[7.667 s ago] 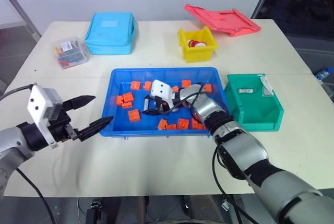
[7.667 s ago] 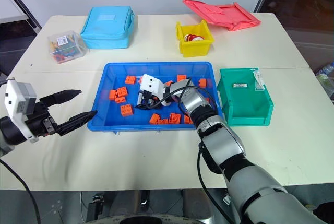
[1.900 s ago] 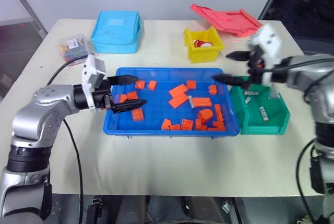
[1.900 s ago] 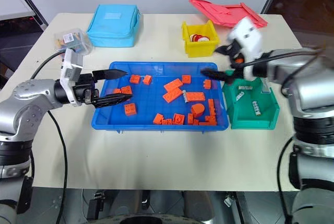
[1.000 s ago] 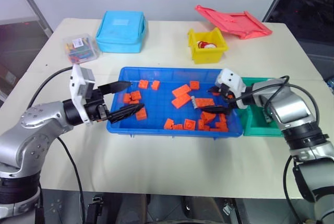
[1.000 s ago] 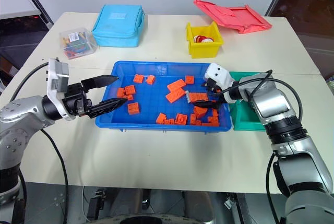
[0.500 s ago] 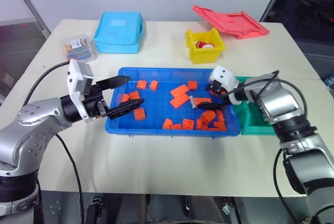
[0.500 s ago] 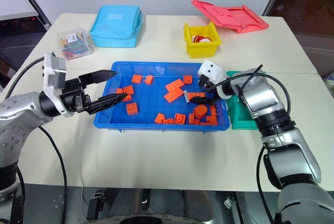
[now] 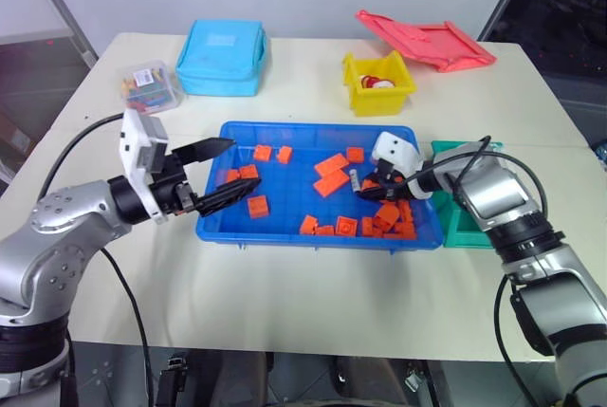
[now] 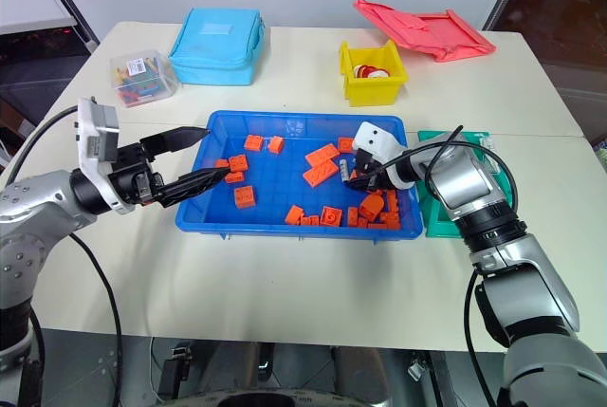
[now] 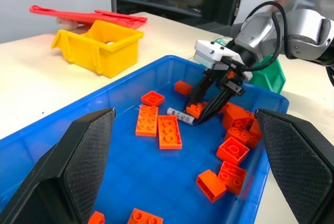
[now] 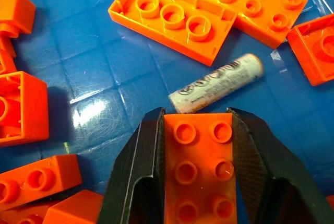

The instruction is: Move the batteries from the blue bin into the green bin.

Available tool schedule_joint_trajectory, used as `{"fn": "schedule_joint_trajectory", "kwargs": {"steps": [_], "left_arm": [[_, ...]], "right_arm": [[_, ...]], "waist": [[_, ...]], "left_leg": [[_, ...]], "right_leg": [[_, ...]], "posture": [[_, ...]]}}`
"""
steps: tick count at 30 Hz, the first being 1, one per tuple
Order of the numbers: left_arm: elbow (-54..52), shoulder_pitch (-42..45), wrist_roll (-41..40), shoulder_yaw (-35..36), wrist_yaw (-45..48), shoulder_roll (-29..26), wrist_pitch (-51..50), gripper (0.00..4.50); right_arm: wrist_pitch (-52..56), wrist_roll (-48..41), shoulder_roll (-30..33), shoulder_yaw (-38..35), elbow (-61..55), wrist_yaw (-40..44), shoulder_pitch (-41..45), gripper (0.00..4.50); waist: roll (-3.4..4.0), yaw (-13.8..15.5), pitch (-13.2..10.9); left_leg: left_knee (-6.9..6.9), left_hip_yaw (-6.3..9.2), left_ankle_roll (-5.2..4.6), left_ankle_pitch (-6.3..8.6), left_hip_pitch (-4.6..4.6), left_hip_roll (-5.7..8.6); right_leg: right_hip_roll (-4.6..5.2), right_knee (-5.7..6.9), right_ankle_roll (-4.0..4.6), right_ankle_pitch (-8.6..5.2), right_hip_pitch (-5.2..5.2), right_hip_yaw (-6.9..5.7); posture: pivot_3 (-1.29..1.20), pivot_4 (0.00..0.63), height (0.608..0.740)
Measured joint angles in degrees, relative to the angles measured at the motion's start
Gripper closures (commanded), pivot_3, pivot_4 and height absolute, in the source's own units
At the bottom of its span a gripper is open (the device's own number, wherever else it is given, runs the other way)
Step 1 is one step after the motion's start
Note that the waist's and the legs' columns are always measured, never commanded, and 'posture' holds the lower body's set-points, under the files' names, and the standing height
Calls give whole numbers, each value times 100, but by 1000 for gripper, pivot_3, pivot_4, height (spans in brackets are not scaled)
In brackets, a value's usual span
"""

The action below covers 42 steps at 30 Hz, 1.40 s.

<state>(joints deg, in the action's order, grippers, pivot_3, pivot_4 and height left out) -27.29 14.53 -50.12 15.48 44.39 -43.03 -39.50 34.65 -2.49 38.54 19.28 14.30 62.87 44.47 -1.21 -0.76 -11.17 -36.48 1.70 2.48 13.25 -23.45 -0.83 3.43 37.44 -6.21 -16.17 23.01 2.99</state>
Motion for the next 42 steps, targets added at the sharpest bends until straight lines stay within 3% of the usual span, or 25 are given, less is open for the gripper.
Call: {"fn": "schedule_joint_trajectory", "kwargs": {"steps": [13, 19, 25, 32, 42], "left_arm": [[15, -18, 10, -1, 19, -1, 107, 0], [147, -27, 47, 13, 129, -82, 161, 0], [266, -33, 100, 120, 224, -187, 172, 0], [287, -27, 145, 118, 274, -186, 174, 0], [288, -74, 222, 120, 291, -184, 230, 0]], "right_arm": [[293, -83, 93, -220, -130, -24, 183, 3329], [1542, -926, -193, -813, -1398, -19, 649, 3329], [2317, -1551, -544, -827, -2192, -229, 368, 3329], [2001, -1624, -619, -537, -2234, -507, -218, 20], [1416, -1293, -478, -538, -1553, -967, 35, 20]], "waist": [[2, -15, -1], [2, -75, -2], [2, -7, -1], [2, -27, -2], [2, -39, -1]], "left_leg": [[1, -1, 0, 0, -1, -1], [23, 5, 0, 0, 3, -14], [21, 1, 0, 0, -3, -6], [22, -2, 0, 0, -4, -3], [22, -2, 0, 0, -3, -7]], "right_leg": [[0, 0, 0, 0, 4, 0], [-19, 2, 2, -1, 15, 0], [-6, -1, 2, -1, 16, 0], [-4, 0, 1, -1, 20, 1], [-8, 0, 2, -1, 20, 1]], "posture": [[0, 150, 740], [0, 150, 740], [0, 150, 740], [0, 150, 740], [0, 150, 740]]}}
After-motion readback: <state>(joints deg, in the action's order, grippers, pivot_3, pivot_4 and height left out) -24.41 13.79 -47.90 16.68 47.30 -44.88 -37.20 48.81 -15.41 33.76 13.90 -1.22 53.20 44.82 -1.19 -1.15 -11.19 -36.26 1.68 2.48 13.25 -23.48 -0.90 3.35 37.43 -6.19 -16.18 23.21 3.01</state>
